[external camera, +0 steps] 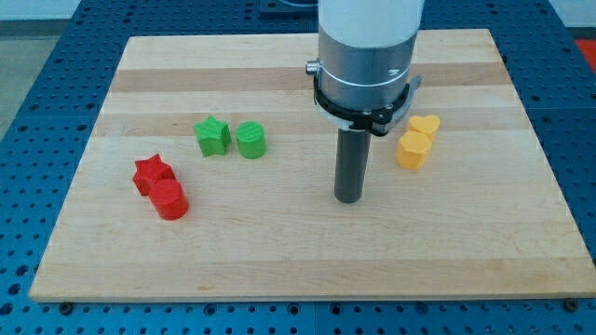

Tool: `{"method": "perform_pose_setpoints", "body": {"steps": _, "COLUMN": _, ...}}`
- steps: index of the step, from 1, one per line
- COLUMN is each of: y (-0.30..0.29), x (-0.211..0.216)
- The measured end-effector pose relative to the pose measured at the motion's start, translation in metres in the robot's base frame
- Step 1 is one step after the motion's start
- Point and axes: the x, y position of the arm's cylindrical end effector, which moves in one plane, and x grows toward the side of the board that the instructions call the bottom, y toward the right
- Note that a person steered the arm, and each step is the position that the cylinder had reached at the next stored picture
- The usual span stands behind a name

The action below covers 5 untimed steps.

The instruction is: Push the yellow blocks to the right of the blue blocks

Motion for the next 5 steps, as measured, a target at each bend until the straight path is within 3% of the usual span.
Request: {"method": "perform_pose_setpoints", "body": {"steps": 5, "y": 0.062, "x": -0.015}}
